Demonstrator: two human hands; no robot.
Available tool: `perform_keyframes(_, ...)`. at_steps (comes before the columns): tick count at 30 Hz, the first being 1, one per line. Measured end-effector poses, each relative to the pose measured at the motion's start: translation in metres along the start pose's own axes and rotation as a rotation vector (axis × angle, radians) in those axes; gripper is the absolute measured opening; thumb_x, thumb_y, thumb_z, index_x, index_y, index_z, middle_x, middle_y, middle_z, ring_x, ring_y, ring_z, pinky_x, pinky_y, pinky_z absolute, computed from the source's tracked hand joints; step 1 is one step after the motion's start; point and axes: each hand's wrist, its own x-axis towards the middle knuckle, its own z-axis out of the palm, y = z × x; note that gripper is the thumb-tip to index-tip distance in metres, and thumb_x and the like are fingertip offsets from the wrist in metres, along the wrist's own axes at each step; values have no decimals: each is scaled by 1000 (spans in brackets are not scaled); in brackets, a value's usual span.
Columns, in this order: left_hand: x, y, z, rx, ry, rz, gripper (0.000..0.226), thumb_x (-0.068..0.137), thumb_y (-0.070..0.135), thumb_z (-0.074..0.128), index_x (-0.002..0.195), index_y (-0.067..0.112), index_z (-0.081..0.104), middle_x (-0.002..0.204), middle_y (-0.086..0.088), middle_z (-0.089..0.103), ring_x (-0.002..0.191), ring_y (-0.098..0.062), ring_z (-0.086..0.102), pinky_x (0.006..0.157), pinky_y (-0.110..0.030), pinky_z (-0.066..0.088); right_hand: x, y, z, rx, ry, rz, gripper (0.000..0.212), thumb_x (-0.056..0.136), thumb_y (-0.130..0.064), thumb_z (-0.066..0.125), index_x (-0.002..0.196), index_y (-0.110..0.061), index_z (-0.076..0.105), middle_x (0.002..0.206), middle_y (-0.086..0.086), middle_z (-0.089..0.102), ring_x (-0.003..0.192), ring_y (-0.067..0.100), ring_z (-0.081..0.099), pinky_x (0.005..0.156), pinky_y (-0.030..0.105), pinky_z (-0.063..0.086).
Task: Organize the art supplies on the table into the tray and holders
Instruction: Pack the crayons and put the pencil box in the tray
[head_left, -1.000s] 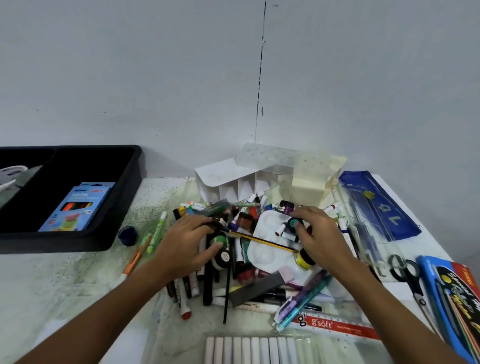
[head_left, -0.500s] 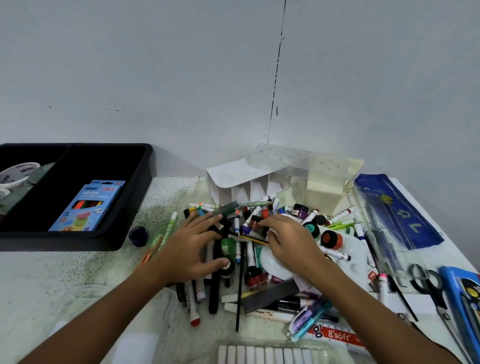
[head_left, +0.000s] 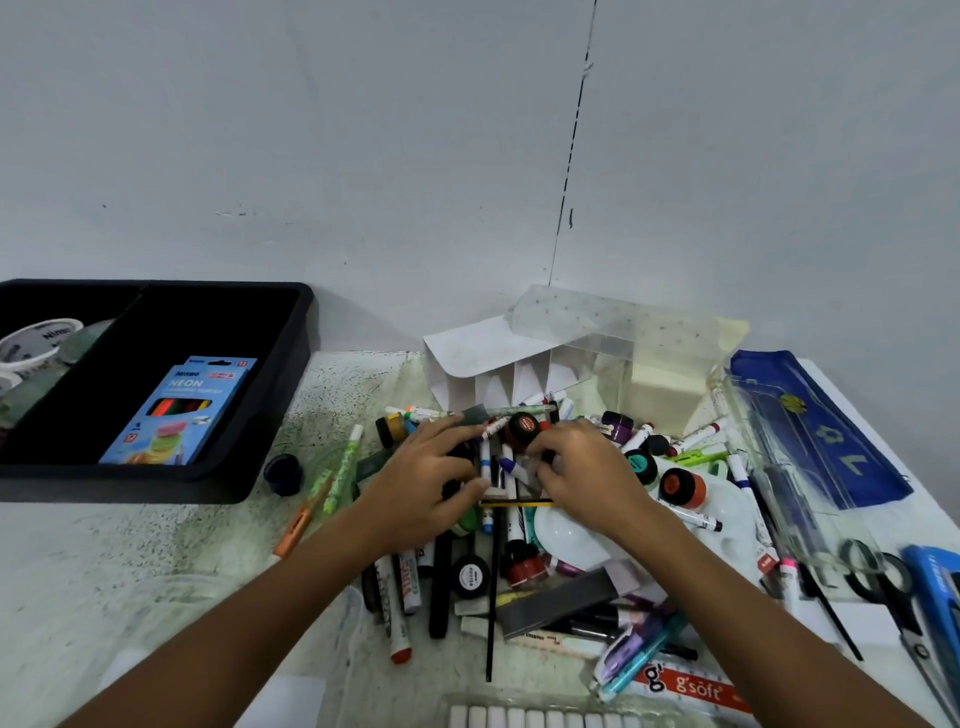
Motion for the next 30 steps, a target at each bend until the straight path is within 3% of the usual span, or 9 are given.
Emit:
perform_keyframes(4, 6, -7, -5, -7, 42, -30, 32, 83, 43, 57, 98, 20, 74, 134, -3, 56, 133, -26, 38, 108, -42, 34, 6, 2, -4, -57, -112, 13, 18, 89, -26, 63, 105, -22, 71, 103, 1, 58, 106, 22, 47, 78, 28, 34)
perform_keyframes(7, 18, -2, -12, 81, -86, -15, 34, 79, 48, 61, 102, 26, 74, 140, -2, 50, 134, -27, 30, 109, -51, 30, 11, -2, -5, -127, -170, 21, 23, 86, -33, 67, 108, -26, 70, 108, 1, 55, 109, 22, 47, 81, 29, 36)
perform_keyframes(11, 33, 16, -20, 223, -311, -108, 34, 82, 48, 64, 110, 30, 71, 152, -1, 29, 140, -22, 10, 115, -58, 11, 11, -8, 0, -224, -172, 37, 23, 87, -34, 66, 109, -28, 69, 119, 3, 53, 115, 25, 45, 94, 35, 37)
perform_keyframes(16, 39, 20, -17, 234, -365, -159, 24, 85, 42, 68, 104, 29, 73, 158, 0, 15, 145, -26, 0, 116, -60, 4, 10, -6, 7, -240, -143, 50, 18, 87, -32, 65, 101, -25, 72, 113, 5, 54, 112, 26, 46, 93, 36, 38)
perform_keyframes(19, 38, 17, -16, 158, -292, -163, 19, 82, 38, 71, 98, 28, 75, 152, -3, 30, 140, -25, 12, 114, -56, 17, 10, -2, 5, 50, -40, 89, 9, 82, -23, 71, 82, -14, 67, 94, 1, 55, 93, 20, 50, 74, 31, 39)
perform_keyframes(21, 36, 19, -17, 41, -144, -180, 17, 81, 37, 74, 94, 26, 76, 133, 0, 49, 126, -21, 29, 104, -48, 31, 8, 0, 0, 322, 40, 135, 13, 81, -17, 73, 75, -11, 63, 79, 2, 61, 76, 21, 56, 64, 32, 43)
perform_keyframes(24, 34, 28, -23, -230, 12, -267, 13, 81, 27, 76, 90, 18, 75, 97, 5, 65, 96, -17, 53, 84, -42, 47, 2, 1, -10, 515, 117, 160, 9, 82, -15, 74, 80, -11, 66, 74, 7, 67, 73, 23, 63, 67, 32, 48)
perform_keyframes(27, 30, 45, -33, -536, 13, -381, 16, 80, 13, 78, 94, 7, 72, 80, -5, 71, 75, -24, 67, 71, -41, 57, -11, -1, -23, 655, 129, 115, 5, 84, -11, 73, 86, -15, 73, 71, 0, 69, 68, 19, 65, 63, 32, 52)
perform_keyframes(30, 21, 62, -37, -735, -12, -408, 30, 77, 6, 79, 104, 9, 67, 76, -1, 69, 69, -14, 67, 61, -24, 54, -28, -2, -38, 848, 131, 150, 9, 83, -7, 72, 87, -15, 75, 71, -4, 68, 60, 15, 61, 53, 24, 49)
